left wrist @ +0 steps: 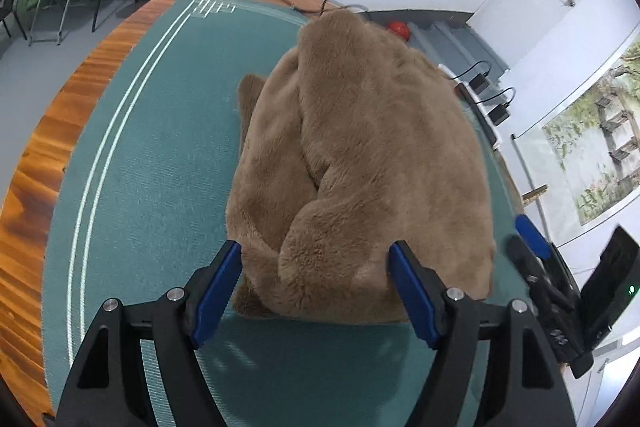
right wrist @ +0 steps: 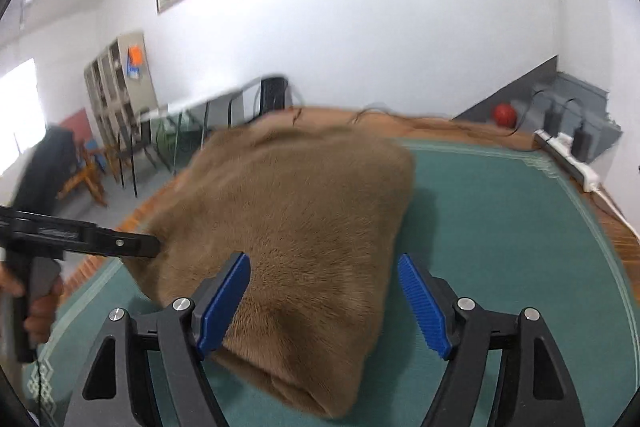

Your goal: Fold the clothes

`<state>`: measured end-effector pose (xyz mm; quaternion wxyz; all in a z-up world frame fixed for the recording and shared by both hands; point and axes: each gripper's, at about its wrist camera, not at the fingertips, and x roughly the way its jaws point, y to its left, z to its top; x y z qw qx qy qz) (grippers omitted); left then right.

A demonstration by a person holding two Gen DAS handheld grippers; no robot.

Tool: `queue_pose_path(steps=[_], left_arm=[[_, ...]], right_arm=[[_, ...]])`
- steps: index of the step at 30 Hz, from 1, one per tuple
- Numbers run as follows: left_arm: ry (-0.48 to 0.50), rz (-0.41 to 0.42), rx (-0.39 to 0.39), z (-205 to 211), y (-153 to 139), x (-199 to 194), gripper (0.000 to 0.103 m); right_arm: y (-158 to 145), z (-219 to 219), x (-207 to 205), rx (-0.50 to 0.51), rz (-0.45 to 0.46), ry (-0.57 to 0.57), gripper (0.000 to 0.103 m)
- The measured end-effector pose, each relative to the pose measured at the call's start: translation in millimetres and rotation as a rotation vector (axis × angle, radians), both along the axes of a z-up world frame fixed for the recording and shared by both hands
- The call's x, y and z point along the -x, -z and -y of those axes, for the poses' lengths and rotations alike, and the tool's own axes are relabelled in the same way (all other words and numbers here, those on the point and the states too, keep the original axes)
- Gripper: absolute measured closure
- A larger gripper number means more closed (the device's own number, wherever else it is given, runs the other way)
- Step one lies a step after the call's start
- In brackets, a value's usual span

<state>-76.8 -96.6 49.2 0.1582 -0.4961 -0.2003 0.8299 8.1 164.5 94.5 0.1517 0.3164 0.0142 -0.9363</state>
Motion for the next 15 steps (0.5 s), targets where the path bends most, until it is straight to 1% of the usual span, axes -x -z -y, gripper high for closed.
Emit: queue_pose_path(steps=[3,5,7,8,11,13,15], left_arm=[[0.001,0.027,-0.017,-1.7,13.1,3.0,0.024],[0.001,0.045,-0.027,-2.9,21.8,5.0,0.022],[0.001,0.061,-0.048,-3.0,29.6,5.2,0.02],[-0.001,0.066,-0.074,-1.5,32.0,2.5,0.019],[-0.01,0.051,-0.112,2.3,34.6,-2.1,0.018],[-0.014,0.042,-0.112,2.5,34.5,-4.7,0.018],[-0.018,0.036,-0.114,3.2,34.4,-8.0,0.018]], right_arm=[[28.5,16.2,14.5,-0.045,0.09,-0.038,0.023],[38.7,21.0,7.7,-0.086,0.07,-0.061,0.02],[44.3,21.8,4.5,-0.115,0.083,-0.076,0.017],[47.0,21.4,4.0,-0.125,0.093,-0.079,0.016],[51.7,16.8,4.0,-0.117,0.109,-0.072,0.011],[52.0,13.5,5.7,-0.106,0.12,-0.07,0.009],[51.6,10.1,7.0,-0.093,0.129,-0.068,0.008]])
